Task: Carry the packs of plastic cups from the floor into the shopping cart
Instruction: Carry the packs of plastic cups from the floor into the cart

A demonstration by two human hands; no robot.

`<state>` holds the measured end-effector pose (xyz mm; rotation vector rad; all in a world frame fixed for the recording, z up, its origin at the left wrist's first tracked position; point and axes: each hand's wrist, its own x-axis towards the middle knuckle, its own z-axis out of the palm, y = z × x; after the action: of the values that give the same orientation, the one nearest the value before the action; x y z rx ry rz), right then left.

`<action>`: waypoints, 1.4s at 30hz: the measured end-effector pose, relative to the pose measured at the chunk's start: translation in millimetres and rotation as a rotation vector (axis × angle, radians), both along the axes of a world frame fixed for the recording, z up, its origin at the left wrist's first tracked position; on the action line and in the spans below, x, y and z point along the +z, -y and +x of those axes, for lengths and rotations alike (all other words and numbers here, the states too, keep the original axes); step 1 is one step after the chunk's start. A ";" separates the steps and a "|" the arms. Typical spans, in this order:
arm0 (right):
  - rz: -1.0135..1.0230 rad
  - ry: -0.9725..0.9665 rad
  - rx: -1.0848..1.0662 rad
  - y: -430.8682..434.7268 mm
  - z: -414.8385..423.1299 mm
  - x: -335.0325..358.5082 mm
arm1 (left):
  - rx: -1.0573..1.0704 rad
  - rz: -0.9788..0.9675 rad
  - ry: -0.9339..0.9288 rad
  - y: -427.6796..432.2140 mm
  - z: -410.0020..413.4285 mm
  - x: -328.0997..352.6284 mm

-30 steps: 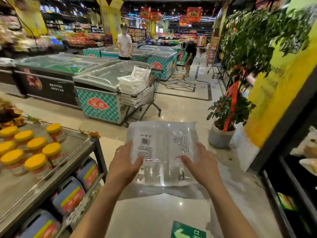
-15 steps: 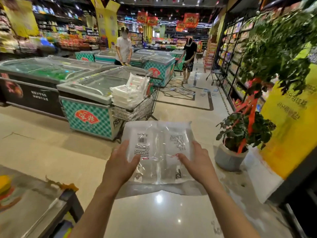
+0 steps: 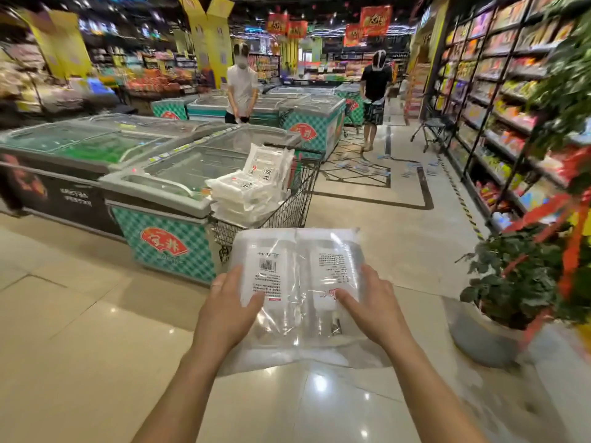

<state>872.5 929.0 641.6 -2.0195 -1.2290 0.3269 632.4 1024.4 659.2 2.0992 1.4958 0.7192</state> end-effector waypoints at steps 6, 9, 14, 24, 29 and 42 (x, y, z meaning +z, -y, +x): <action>0.009 -0.027 0.064 -155.2 98.8 1.7 | 0.081 0.017 0.001 -134.3 97.0 -0.8; 0.014 -0.025 0.106 -227.8 143.7 9.7 | 0.132 0.009 0.029 -196.7 139.6 6.5; -0.022 0.000 0.143 -331.5 197.1 25.5 | 0.176 -0.001 0.034 -292.8 190.1 8.7; 0.004 0.012 0.193 -542.1 257.6 20.3 | 0.214 0.000 0.074 -494.3 249.6 -13.8; 0.005 0.041 0.274 -671.6 269.2 15.8 | 0.264 -0.002 0.092 -610.2 258.8 -15.9; -0.120 0.103 0.525 -947.9 269.3 -13.3 | 0.562 -0.082 0.110 -804.4 254.6 -33.6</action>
<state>1141.8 1876.9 628.3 -1.8003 -1.8398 0.5621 887.0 1828.8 625.6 1.5506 2.0328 0.9292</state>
